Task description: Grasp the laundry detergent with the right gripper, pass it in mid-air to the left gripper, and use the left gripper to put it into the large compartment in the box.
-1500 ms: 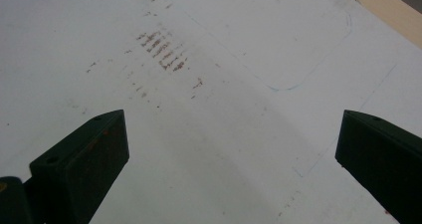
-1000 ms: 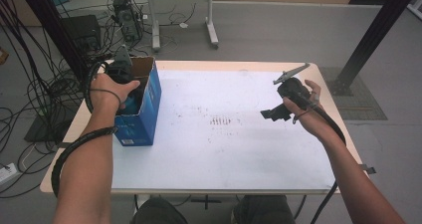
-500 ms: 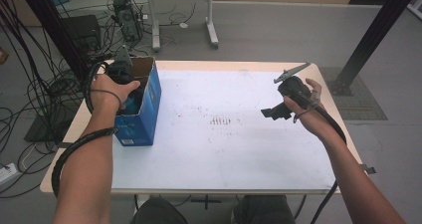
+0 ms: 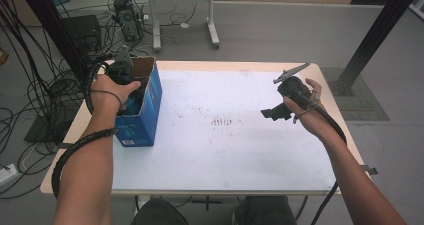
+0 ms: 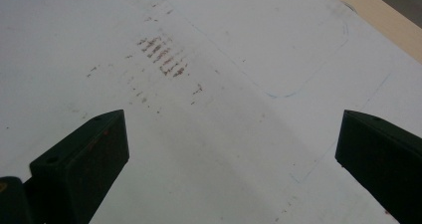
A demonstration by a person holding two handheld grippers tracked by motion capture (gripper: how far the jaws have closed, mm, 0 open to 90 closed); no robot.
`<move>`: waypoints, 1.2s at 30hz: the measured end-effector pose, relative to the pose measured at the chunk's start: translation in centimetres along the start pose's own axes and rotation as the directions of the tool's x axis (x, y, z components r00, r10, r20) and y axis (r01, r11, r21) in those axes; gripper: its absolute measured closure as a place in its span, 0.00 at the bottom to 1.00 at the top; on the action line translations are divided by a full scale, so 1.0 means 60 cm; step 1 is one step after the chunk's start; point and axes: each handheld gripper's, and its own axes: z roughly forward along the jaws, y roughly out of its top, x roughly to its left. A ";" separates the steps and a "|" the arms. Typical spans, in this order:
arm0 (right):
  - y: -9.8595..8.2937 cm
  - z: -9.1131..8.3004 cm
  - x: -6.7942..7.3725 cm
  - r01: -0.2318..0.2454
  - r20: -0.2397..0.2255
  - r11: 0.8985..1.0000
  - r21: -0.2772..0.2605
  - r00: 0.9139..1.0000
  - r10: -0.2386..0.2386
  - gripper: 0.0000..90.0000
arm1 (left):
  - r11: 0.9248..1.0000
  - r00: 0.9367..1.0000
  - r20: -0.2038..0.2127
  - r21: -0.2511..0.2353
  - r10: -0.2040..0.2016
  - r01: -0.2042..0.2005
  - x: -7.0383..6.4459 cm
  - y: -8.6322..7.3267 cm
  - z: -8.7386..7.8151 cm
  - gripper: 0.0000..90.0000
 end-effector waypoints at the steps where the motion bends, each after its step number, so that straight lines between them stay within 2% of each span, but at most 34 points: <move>1: 0.001 0.000 0.000 0.001 0.000 1.000 0.002 1.000 -0.001 0.00 | 1.000 1.000 0.000 0.000 0.000 0.000 0.000 0.000 0.000 0.40; 36: 0.003 -0.002 -0.004 0.003 0.004 1.000 0.006 1.000 -0.003 0.00 | 1.000 1.000 -0.003 -0.002 0.004 -0.004 0.000 0.000 0.001 0.40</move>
